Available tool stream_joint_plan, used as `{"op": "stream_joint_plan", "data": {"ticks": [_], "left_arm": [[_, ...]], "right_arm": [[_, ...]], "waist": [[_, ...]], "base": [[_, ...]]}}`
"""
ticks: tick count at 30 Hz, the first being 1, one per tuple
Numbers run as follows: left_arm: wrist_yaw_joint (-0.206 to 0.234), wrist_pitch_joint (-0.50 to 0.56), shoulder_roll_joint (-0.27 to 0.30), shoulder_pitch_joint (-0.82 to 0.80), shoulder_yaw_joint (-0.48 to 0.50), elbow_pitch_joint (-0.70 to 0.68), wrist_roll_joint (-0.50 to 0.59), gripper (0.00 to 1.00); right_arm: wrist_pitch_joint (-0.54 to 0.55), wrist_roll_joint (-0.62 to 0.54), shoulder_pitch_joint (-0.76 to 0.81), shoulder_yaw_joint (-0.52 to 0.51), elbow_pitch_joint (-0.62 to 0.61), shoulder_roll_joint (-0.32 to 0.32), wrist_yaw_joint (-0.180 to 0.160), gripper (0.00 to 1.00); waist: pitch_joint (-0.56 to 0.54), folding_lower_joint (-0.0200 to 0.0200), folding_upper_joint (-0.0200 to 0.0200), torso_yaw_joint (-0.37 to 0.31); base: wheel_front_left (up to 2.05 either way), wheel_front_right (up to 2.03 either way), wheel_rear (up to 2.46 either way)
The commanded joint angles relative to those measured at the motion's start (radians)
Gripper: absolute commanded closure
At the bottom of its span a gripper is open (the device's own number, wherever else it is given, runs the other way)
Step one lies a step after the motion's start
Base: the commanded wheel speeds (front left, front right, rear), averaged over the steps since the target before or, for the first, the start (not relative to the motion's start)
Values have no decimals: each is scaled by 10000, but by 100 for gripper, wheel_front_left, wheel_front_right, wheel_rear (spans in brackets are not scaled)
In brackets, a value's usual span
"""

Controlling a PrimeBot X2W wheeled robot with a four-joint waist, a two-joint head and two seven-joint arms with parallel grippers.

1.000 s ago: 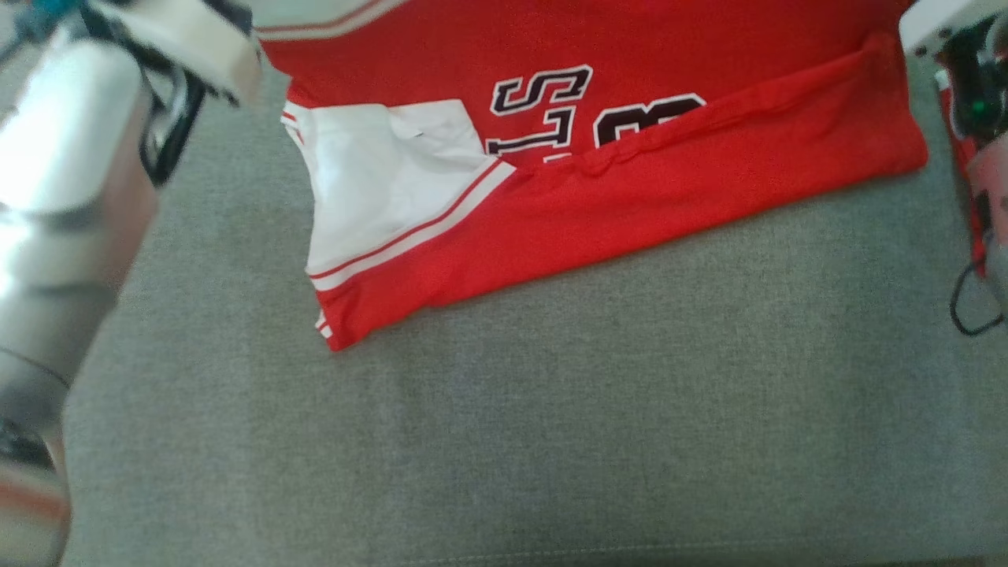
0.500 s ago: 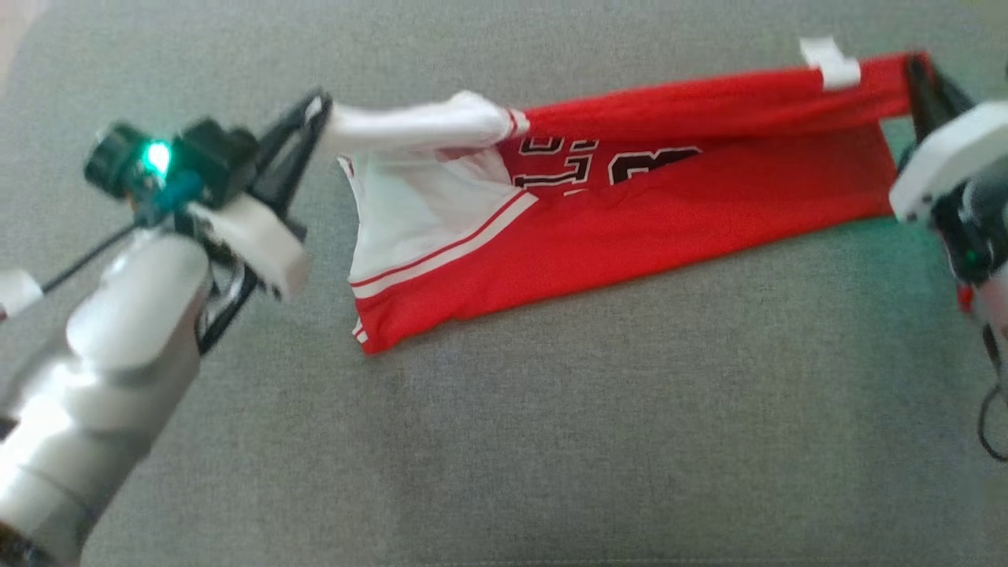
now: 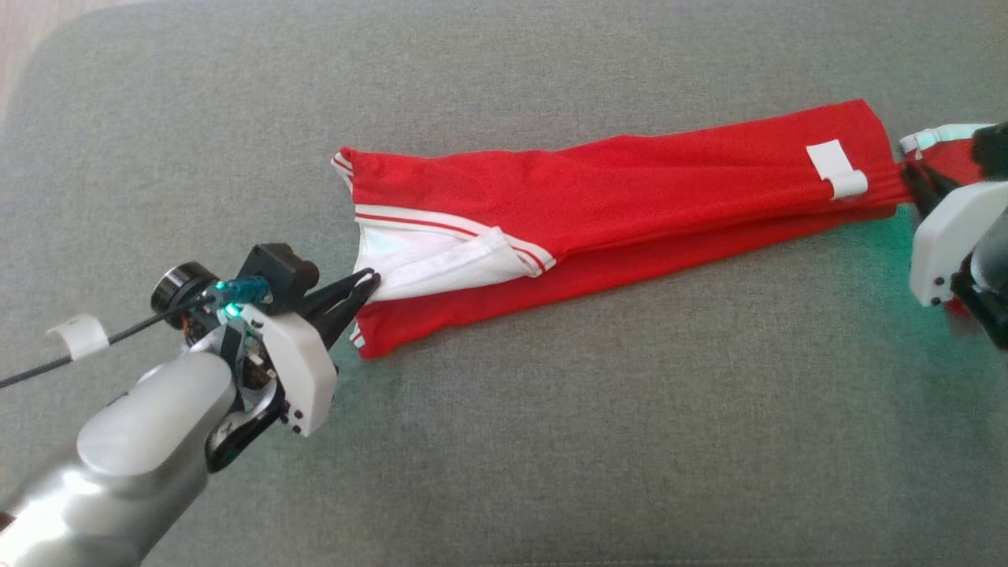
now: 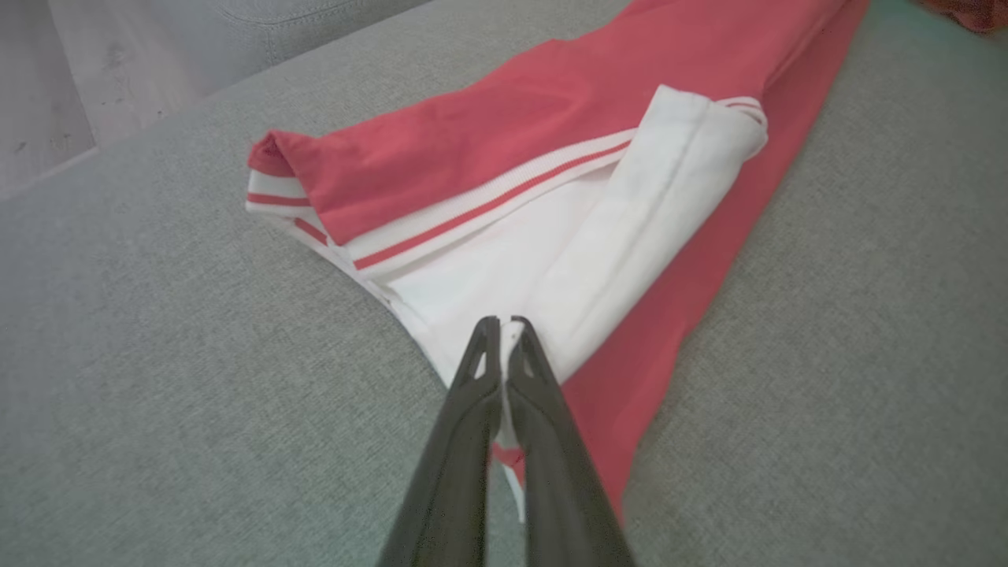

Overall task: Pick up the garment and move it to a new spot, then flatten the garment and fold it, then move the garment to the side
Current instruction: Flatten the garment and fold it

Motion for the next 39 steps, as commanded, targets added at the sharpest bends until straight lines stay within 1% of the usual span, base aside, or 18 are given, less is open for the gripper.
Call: {"op": "stream_joint_plan", "data": {"ticks": [1,3,4,5,6,7,10,13,16,18,21,24,25,28,31,33,36,39], "left_arm": [[49,94,525,-295,334,-266,-63,100],[143,255,576,-254,325,-508,-119,100],[180,283,570,-226,328,-606,-153,100],[237,267,542,-204,353,-687,-188,69],[311,201,503,-198,384,-758,-187,38],[398,91,460,-203,429,-814,-169,0],[716,-463,303,-281,688,-897,-96,0],[1205,-1437,64,-402,1168,-828,-15,0],[1771,-2647,-245,-427,1808,-646,-74,0],[2145,-3241,-446,-375,2249,-532,-122,0],[2673,-3594,-737,-98,3021,-587,-97,0],[3060,-3638,-1071,466,3987,-1031,321,0],[3161,-3640,-1190,766,4340,-1210,518,0],[3300,-3643,-1568,1808,5320,-1610,1106,0],[3258,-3644,-1958,2875,6017,-1834,1735,0],[3199,-3644,-2335,3560,6528,-1969,2028,0],[2952,-3645,-2811,4407,7092,-2119,2615,0],[2655,-3645,-3250,4872,7591,-2167,3085,0]], "right_arm": [[11,-96,20,145,-165,-361,-9,100],[60,-286,-88,404,-77,-445,-9,100],[39,-421,-148,540,-41,-473,-9,29],[34,-483,-199,617,19,-470,-9,0],[13,-484,-248,637,86,-448,-9,0],[-36,-478,-309,635,136,-429,-9,0],[-382,-462,-570,445,276,-382,-9,0],[-961,-71,-881,-197,361,-119,-9,0],[-1904,211,-1183,-911,256,255,-9,0],[-2741,133,-1327,-1336,162,509,-9,0],[-3444,-44,-1344,-2106,-36,1128,-9,0],[-3605,-297,-926,-2902,-647,1882,-9,0],[-3613,-445,-708,-3267,-1050,2128,-9,0],[-3620,-1188,428,-4244,-2376,3002,-9,0],[-3622,-2007,1882,-4998,-3497,4015,-9,0],[-3623,-2450,2856,-5364,-4119,4541,-9,0],[-3623,-2867,4091,-5648,-4801,4914,-9,0],[-3624,-3217,4759,-5696,-5103,5010,-9,0]], "waist": [[32,0,-1,-17],[73,0,-1,-50],[88,0,-1,-66],[96,0,-1,-81],[96,0,-1,-95],[86,0,-1,-110],[0,0,-1,-159],[-176,0,-1,-218],[-398,0,-1,-290],[-561,0,-1,-350],[-768,0,-1,-446],[-920,0,-1,-495],[-948,0,-1,-514],[-1031,0,-1,-551],[-1121,0,-1,-550],[-1164,0,-1,-531],[-1161,0,-1,-496],[-1023,0,-1,-457]], "base": [[0,0,0],[0,0,0],[0,0,0],[0,0,0],[0,0,0],[0,0,0],[0,0,0],[0,0,0],[0,0,0],[0,0,0],[0,0,0],[0,0,0],[0,0,0],[0,0,0],[0,0,0],[0,0,0],[0,0,0],[0,0,0]]}}
